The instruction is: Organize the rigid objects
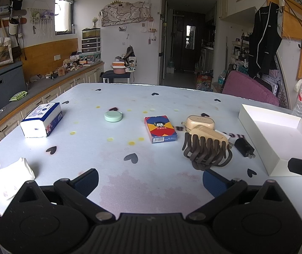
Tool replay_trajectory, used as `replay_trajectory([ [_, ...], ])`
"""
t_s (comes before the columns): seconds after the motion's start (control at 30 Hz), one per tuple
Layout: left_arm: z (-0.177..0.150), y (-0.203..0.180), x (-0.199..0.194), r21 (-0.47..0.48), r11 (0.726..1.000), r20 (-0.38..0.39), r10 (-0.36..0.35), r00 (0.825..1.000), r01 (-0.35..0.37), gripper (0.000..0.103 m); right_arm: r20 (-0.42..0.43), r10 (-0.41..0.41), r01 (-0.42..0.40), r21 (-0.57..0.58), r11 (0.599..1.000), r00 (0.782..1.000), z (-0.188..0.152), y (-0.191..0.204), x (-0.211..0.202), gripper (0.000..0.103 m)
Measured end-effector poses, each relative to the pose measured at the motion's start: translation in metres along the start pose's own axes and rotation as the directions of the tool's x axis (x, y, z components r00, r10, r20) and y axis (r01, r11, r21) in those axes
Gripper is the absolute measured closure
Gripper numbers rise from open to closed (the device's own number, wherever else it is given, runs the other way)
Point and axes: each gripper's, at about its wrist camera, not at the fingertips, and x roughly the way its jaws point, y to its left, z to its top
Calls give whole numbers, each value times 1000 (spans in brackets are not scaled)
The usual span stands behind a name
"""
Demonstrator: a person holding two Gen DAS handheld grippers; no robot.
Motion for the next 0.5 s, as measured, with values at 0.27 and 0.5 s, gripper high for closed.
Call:
replay_trajectory([
  [0.27,0,0,0,0,1000,1,0,1000,0,0,0,-4,4,3,1000,1000,0,3,-1,0],
  [0.5,0,0,0,0,1000,1,0,1000,0,0,0,-4,4,3,1000,1000,0,3,-1,0],
])
